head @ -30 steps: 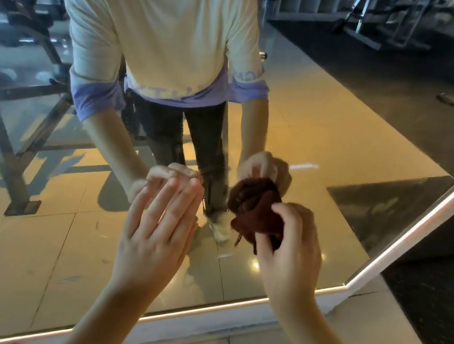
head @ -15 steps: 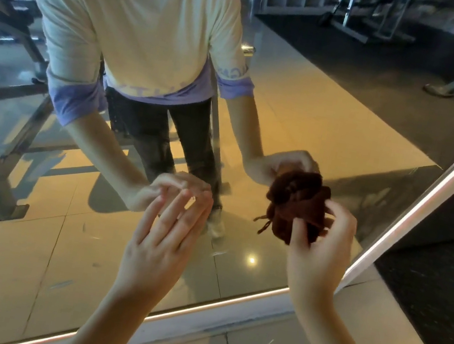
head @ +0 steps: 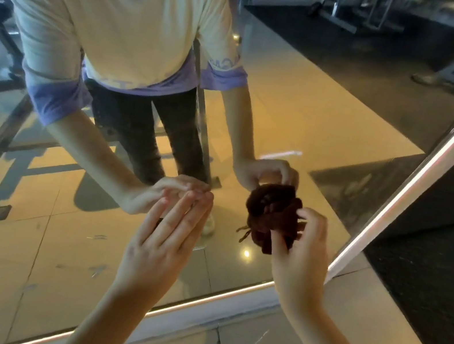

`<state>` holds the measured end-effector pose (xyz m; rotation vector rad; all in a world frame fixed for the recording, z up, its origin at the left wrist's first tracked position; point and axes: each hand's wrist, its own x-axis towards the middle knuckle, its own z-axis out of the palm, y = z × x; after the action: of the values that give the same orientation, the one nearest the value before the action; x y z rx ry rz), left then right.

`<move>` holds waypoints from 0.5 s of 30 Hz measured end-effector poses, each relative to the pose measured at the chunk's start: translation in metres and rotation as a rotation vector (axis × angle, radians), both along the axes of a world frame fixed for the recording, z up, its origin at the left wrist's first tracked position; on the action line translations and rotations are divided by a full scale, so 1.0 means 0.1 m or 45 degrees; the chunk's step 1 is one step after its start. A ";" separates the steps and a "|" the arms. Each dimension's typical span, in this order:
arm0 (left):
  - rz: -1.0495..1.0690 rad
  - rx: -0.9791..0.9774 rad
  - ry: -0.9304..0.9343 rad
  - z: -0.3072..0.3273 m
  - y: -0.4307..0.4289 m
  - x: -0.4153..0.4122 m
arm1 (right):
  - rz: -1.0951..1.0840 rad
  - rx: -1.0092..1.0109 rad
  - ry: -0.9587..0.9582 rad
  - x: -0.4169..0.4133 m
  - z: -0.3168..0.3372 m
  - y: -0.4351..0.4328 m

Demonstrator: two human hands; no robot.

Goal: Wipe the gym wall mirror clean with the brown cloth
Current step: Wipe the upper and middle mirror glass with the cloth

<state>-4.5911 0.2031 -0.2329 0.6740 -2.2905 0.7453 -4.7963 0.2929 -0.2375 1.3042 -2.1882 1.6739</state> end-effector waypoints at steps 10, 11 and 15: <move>-0.021 -0.080 -0.035 0.01 0.05 -0.02 | -0.080 0.003 -0.120 -0.14 -0.27 0.05; -0.019 -0.088 -0.037 0.00 0.03 -0.02 | -0.031 -0.005 -0.072 -0.16 -0.25 0.06; -0.059 -0.067 -0.023 -0.03 -0.04 -0.01 | -0.211 -0.138 -0.071 -0.50 -0.08 -0.02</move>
<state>-4.5924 0.1994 -0.2354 0.5905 -2.2867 0.7901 -4.8458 0.2912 -0.2454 1.0320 -2.1358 1.7563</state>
